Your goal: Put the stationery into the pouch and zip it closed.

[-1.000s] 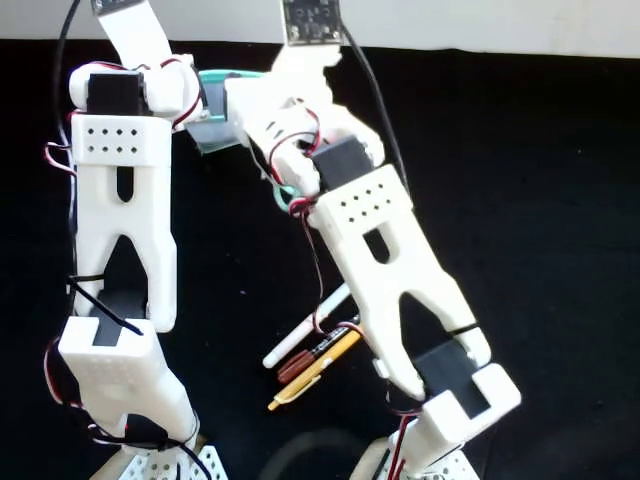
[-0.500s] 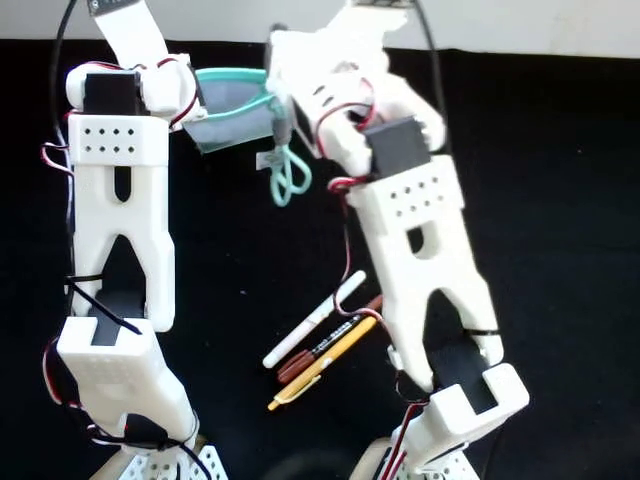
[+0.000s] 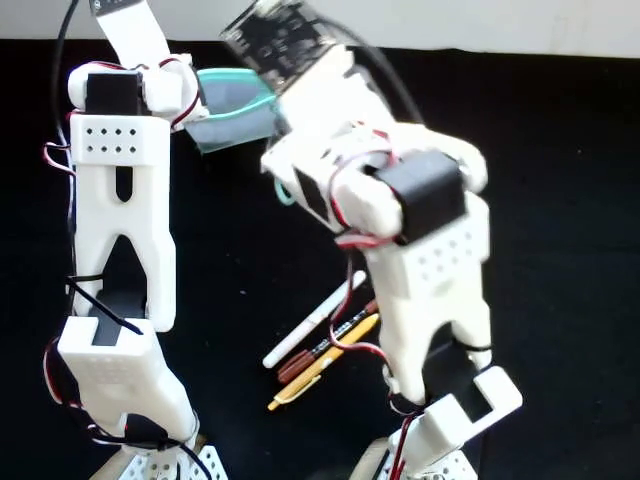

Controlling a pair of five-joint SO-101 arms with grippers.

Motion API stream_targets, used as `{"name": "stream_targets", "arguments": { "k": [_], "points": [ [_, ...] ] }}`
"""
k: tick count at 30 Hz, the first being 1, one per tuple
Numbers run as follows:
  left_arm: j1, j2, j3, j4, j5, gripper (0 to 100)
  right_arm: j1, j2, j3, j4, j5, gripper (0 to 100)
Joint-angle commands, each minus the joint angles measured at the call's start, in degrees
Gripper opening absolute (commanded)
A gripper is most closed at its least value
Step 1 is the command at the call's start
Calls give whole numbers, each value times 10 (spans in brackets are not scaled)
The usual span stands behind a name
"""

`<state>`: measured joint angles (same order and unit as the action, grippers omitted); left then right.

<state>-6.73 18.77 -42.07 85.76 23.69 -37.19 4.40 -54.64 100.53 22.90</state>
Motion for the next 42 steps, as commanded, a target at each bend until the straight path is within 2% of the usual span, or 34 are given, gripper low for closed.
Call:
{"name": "stream_targets", "arguments": {
  "k": [1, 6, 12, 17, 23, 30, 42],
  "points": [
    [-7, 0, -3, 4, 4, 7, -60, -10, 116, 7, 54, 334],
    [-7, 0, -3, 4, 4, 7, -115, -10, 270, 7, 111, 329],
    [-7, 0, -3, 3, 4, 7, -94, -10, 413, -6, 194, 248],
    [-7, 0, -4, 0, 4, 7, -69, -10, 521, -71, 244, 245],
    [-7, 0, -5, -17, 3, 7, -36, -80, 582, -153, 248, 245],
    [-7, 0, -6, -20, 3, 7, -43, -225, 770, -261, 285, 245],
    [-7, -3, -7, -52, 3, 7, -42, -233, 800, -274, 287, 245]
  ]
}}
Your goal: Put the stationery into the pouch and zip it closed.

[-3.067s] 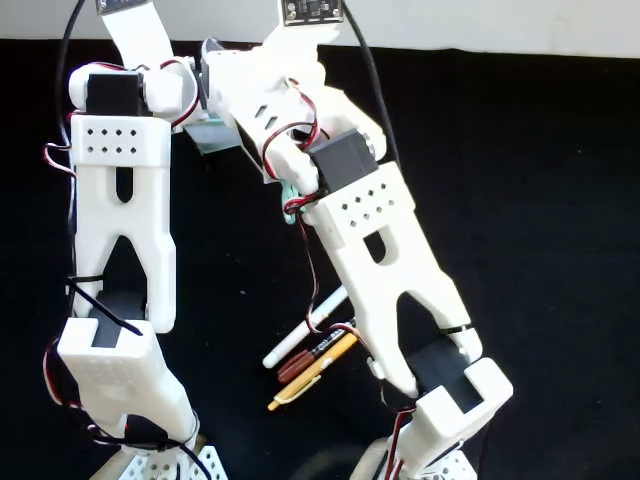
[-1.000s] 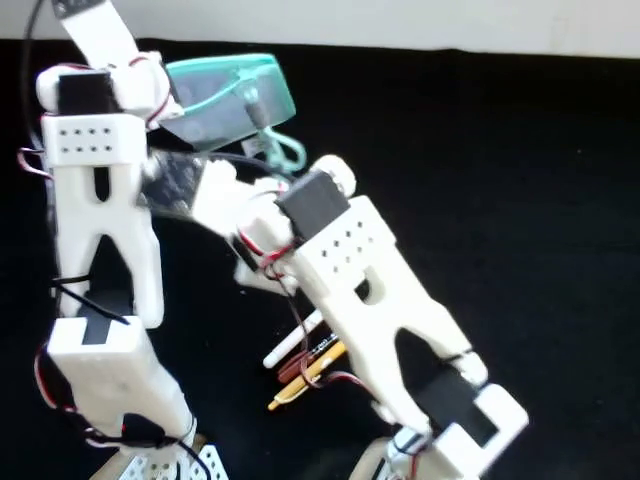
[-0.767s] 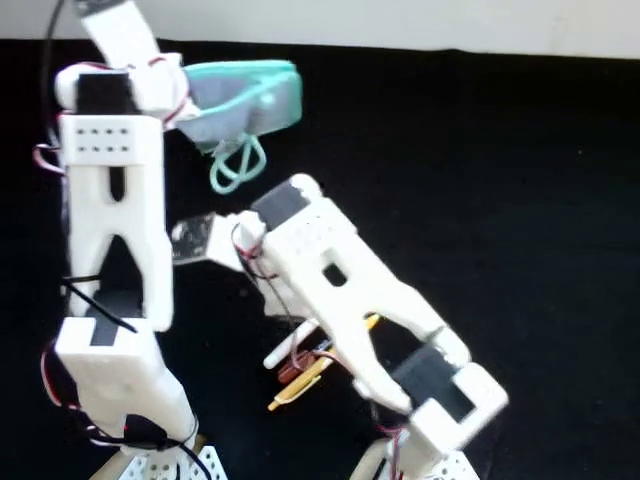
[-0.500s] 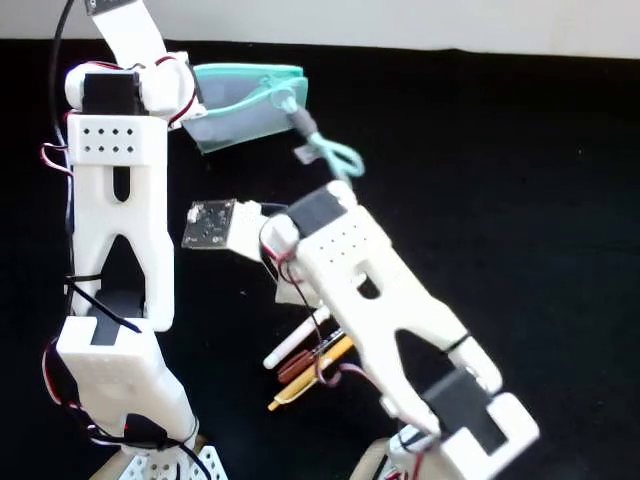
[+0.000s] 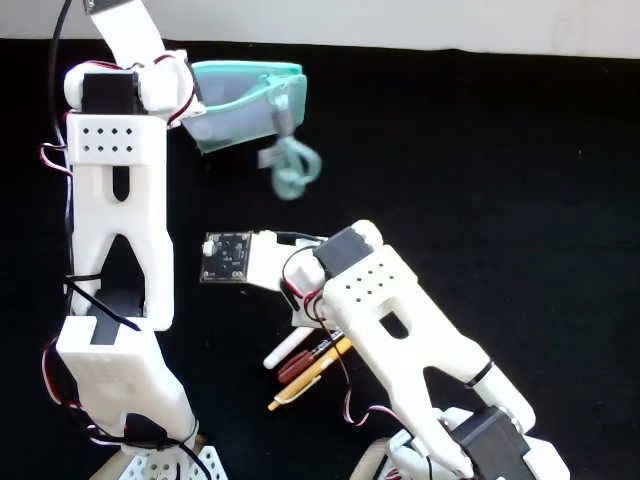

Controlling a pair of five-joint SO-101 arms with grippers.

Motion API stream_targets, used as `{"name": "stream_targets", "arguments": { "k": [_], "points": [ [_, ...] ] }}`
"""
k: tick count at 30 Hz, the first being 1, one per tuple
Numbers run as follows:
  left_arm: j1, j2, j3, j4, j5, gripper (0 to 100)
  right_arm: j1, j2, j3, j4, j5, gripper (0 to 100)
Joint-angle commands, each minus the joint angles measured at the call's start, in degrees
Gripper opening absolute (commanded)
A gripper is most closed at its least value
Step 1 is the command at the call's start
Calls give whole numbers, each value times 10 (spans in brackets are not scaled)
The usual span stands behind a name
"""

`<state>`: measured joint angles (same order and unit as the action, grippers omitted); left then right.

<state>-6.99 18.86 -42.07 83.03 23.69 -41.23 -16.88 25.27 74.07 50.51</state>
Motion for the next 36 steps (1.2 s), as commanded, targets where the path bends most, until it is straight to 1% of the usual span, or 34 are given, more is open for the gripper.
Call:
{"name": "stream_targets", "arguments": {
  "k": [1, 4, 9, 11, 13, 17, 18, 23, 27, 33, 36],
  "points": [
    [-5, -5, -7, -34, -4, 7, -1, -19, 1, -9, 12, 245],
    [-1, -2, -7, -51, -45, 7, -1, -18, 15, -20, 24, 245],
    [-4, -1, -5, -52, -46, 7, -7, -15, 99, -119, 49, 245],
    [-4, -1, -4, -51, -47, 7, -11, 2, 122, -145, 71, 245],
    [-4, -1, -4, -51, -48, 7, -21, 23, 134, -147, 101, 259],
    [-4, -1, -4, -49, -48, 7, -36, 63, 131, -151, 121, 364],
    [-4, -1, -4, -48, -48, 7, -36, 72, 124, -155, 129, 375],
    [-5, -1, -3, -46, -48, 7, -36, 135, 80, -156, 182, 375],
    [-4, 0, -3, -46, -48, 7, -36, 181, 57, -157, 203, 375],
    [-2, 0, -2, -46, -48, 7, -39, 222, 29, -158, 206, 375],
    [-1, 0, 9, -47, -48, 7, -58, 238, 20, -158, 206, 375]
  ]
}}
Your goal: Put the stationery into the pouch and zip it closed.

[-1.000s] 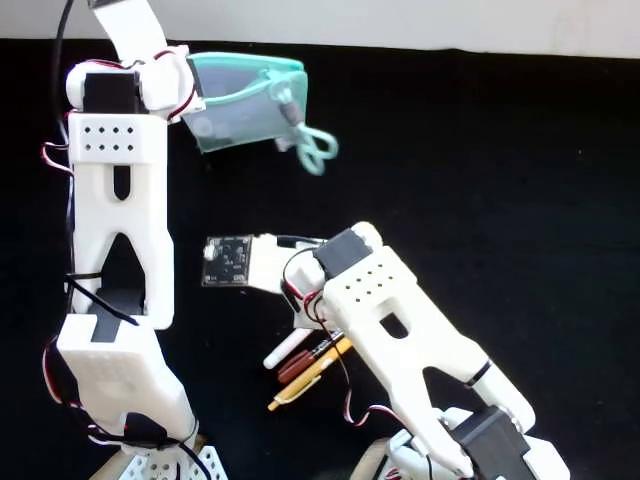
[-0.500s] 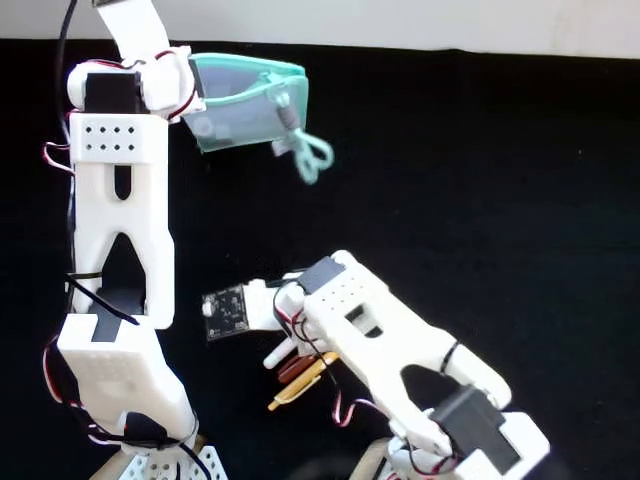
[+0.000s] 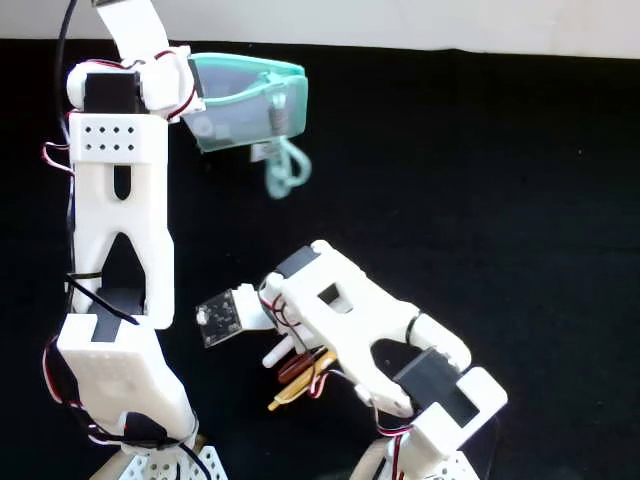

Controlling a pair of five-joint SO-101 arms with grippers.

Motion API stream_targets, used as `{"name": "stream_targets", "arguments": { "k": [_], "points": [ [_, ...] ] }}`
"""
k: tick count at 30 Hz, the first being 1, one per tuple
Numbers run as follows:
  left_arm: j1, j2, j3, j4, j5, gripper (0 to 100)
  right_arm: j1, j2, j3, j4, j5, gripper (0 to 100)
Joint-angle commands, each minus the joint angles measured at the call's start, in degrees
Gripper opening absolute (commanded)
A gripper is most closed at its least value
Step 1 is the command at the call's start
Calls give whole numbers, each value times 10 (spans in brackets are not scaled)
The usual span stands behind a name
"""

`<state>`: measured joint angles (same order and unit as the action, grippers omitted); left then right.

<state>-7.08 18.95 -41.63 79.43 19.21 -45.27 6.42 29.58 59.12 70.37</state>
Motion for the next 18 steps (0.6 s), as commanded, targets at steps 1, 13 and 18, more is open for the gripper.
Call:
{"name": "stream_targets", "arguments": {
  "k": [1, 13, 18],
  "points": [
    [0, -1, 10, -13, -4, 7, -25, 11, -23, -8, 7, 375],
    [-1, -1, 23, -14, -2, 7, -47, 31, -22, -6, 29, 26],
    [-2, -1, 23, -14, -2, 7, -34, 29, -23, -6, 6, 8]
  ]
}}
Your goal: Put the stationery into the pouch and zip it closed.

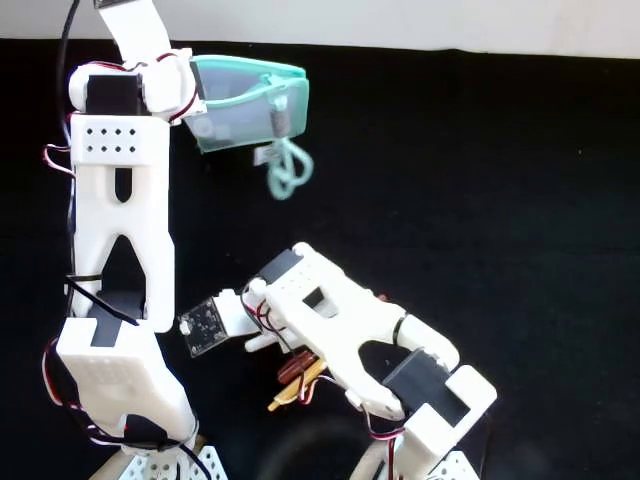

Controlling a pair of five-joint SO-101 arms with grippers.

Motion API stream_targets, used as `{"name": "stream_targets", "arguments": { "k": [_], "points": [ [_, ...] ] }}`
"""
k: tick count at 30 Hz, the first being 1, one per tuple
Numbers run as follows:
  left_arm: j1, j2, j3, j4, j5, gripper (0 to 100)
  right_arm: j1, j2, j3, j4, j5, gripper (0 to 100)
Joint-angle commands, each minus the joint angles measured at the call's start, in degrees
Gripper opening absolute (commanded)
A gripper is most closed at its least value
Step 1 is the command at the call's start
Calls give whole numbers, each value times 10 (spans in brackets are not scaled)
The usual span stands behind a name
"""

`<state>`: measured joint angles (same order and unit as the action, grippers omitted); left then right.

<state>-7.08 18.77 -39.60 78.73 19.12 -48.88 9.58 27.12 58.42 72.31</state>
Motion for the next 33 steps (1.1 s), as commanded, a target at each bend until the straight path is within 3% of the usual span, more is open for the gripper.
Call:
{"name": "stream_targets", "arguments": {
  "k": [1, 6, 23, 27, 33],
  "points": [
    [-2, 0, 3, -7, -1, 7, 8, -3, 1, 0, -24, 8],
    [-3, 0, 3, -7, -1, 7, 41, -11, -5, 0, -74, 8],
    [-1, 0, 3, -4, 0, 7, 247, -231, -33, -1, -358, 8],
    [0, 0, 3, -4, 0, 7, 278, -285, -97, -1, -477, 7],
    [0, 0, 4, -4, 0, 7, 269, -291, -290, -13, -727, 7]
  ]
}}
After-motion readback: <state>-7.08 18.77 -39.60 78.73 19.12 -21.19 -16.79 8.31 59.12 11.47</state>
